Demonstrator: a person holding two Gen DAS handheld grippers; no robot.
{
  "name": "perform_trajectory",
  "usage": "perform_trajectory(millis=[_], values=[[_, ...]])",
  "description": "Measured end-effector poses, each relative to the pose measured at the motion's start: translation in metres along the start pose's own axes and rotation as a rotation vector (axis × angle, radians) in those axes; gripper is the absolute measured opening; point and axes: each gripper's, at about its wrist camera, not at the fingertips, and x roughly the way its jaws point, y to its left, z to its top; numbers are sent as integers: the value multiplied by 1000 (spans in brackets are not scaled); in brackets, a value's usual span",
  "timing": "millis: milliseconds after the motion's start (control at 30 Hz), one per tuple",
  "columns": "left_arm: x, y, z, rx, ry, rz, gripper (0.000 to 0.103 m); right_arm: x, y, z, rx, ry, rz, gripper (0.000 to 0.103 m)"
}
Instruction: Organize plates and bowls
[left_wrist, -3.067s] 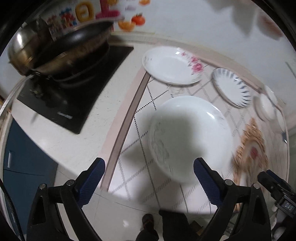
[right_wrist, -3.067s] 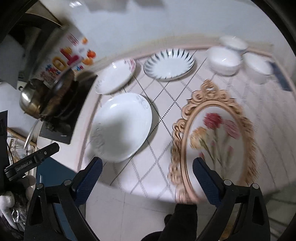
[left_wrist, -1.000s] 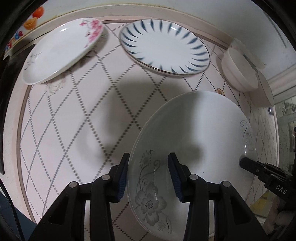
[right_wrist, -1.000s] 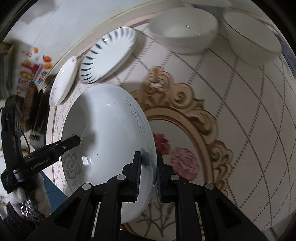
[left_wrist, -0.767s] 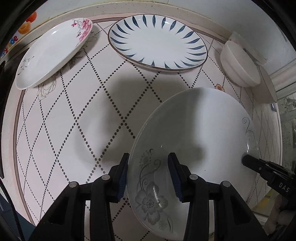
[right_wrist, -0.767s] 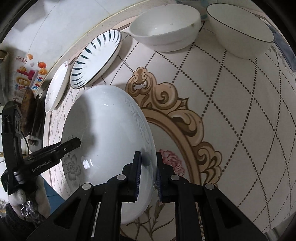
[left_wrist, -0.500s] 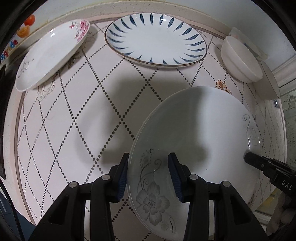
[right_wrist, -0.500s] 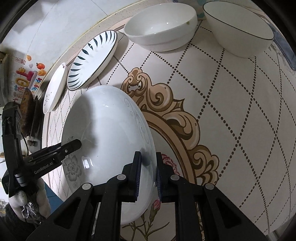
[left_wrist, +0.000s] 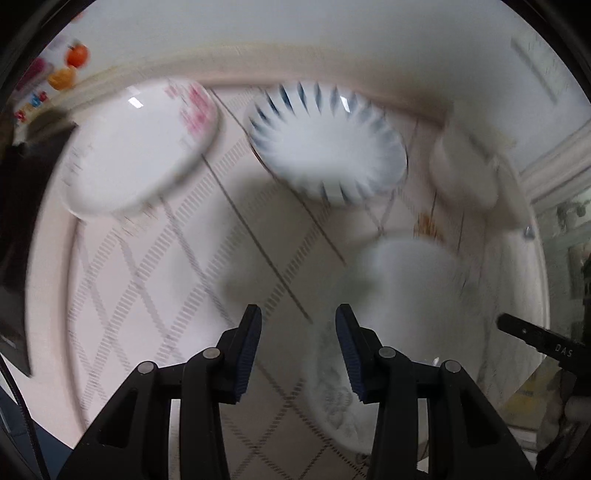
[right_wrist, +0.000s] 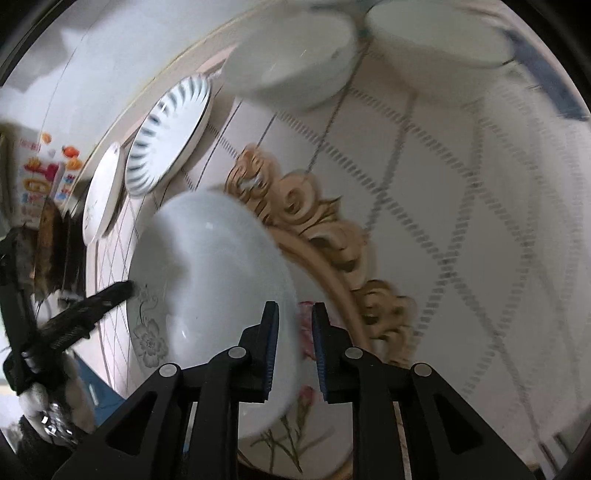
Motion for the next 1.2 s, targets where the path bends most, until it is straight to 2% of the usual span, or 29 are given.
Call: perform_trajectory(millis=[33,67,133,267,333,433,500,667,800,867,933,967,1200], values=[[-11,9,4,-11,-24,-4,41,-13,1,2,18,-15,-10,30],[-21,20,10,-27,-43,-4,49,-26,5,4,36,-33,-5,35],[-40,52,28,-72,-82,-2,56,-44,20,11,61,-68,18,51],[-44,108,54,-145,-122,43,60,-50,81,35,58,-94,150,59],[-31,139,64,-193,-110,66,60,-33,123,54,35,-71,226,60],[-11,180,81,-260,-86,126,60,6,185,86,-6,-31,294,60],[1,202,89,-285,-71,171,60,35,218,110,-41,-3,289,60],[20,231,108,-294,-30,204,60,104,282,170,-124,68,226,59],[37,243,115,-286,7,197,57,146,316,203,-204,115,193,47],[44,248,115,-286,25,174,30,170,326,211,-229,156,158,39],[48,253,115,-291,44,161,26,189,328,212,-241,203,151,17],[48,255,113,-290,39,158,22,196,328,212,-244,214,145,13],[41,261,104,-285,18,141,18,204,328,205,-256,178,153,11]])
